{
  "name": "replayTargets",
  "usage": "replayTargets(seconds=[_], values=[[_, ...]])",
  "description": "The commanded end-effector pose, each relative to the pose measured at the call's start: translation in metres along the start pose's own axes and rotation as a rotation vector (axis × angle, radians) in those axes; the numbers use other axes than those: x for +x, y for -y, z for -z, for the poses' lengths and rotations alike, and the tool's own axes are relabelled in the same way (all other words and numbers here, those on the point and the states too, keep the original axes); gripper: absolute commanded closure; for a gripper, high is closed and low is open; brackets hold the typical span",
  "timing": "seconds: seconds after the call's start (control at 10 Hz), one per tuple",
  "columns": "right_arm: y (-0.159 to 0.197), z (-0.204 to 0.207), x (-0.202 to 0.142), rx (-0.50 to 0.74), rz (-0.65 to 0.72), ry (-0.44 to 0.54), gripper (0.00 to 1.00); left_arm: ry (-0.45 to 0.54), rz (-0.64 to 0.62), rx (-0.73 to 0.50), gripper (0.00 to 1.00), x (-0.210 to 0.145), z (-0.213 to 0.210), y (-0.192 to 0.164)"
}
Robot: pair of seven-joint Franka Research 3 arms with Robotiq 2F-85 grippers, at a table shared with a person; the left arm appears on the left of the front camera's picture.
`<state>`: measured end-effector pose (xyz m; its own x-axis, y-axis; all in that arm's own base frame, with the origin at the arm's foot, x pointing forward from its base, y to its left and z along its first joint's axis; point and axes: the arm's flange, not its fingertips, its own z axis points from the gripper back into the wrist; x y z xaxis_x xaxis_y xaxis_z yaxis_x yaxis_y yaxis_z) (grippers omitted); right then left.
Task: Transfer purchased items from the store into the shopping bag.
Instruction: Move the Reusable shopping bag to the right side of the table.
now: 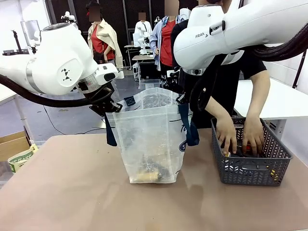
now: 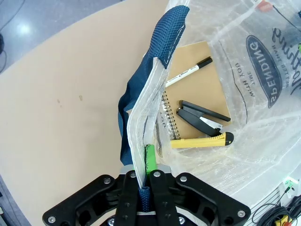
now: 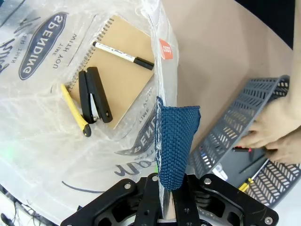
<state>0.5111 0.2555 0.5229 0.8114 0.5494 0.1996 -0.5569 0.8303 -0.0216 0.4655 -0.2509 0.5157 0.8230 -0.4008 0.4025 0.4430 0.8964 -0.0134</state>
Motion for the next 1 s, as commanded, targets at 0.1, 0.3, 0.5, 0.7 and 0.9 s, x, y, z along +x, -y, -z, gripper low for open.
replayTargets(seconds=[0.1,0.3,0.5,0.7,0.9], values=[[0.0025,-0.0008,-0.0005,-0.002,0.008,0.003,1.0,0.0,-0.013,0.004,1.0,-0.0022,-0.0009,-0.0023],[0.0025,-0.0008,-0.0005,-0.002,0.008,0.003,1.0,0.0,-0.013,0.004,1.0,-0.0022,-0.0009,-0.0023],[0.0025,-0.0008,-0.0005,-0.002,0.008,0.003,1.0,0.0,-0.013,0.004,1.0,-0.0022,-0.0009,-0.0023],[0.0025,-0.0008,-0.0005,-0.002,0.008,0.003,1.0,0.0,-0.013,0.004,1.0,-0.0022,-0.0009,-0.0023],[0.0025,-0.0008,-0.0005,-0.002,0.008,0.003,1.0,0.0,-0.013,0.004,1.0,-0.0022,-0.0009,-0.0023]])
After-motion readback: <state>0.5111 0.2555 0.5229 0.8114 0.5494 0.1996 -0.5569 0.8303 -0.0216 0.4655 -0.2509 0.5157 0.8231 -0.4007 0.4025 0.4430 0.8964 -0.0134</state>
